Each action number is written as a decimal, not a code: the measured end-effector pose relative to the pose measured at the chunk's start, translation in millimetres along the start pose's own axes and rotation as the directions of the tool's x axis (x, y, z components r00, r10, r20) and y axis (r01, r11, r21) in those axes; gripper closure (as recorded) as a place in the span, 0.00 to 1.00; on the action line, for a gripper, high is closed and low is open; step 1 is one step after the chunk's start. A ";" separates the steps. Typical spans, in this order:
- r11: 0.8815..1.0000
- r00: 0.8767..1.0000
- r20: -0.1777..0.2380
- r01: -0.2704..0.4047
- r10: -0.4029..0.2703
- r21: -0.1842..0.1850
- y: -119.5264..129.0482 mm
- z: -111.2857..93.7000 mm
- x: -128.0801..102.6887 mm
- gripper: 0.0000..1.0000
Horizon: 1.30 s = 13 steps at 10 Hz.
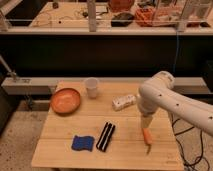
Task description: Move the arm in a circular motion
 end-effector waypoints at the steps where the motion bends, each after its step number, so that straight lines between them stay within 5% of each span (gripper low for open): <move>1: 1.000 1.000 -0.005 0.015 -0.015 -0.001 1.2 0.3 -0.1 0.20; 3: 1.000 0.999 -0.007 0.031 -0.031 -0.002 2.9 1.3 -3.5 0.20; 6: 0.997 0.997 -0.005 0.083 -0.083 0.002 1.3 3.0 -39.4 0.20; 10: 0.994 0.994 -0.009 0.110 -0.110 0.004 1.1 5.2 -41.5 0.20; 13: 0.990 0.990 -0.005 0.143 -0.143 0.010 -7.9 8.0 -71.4 0.20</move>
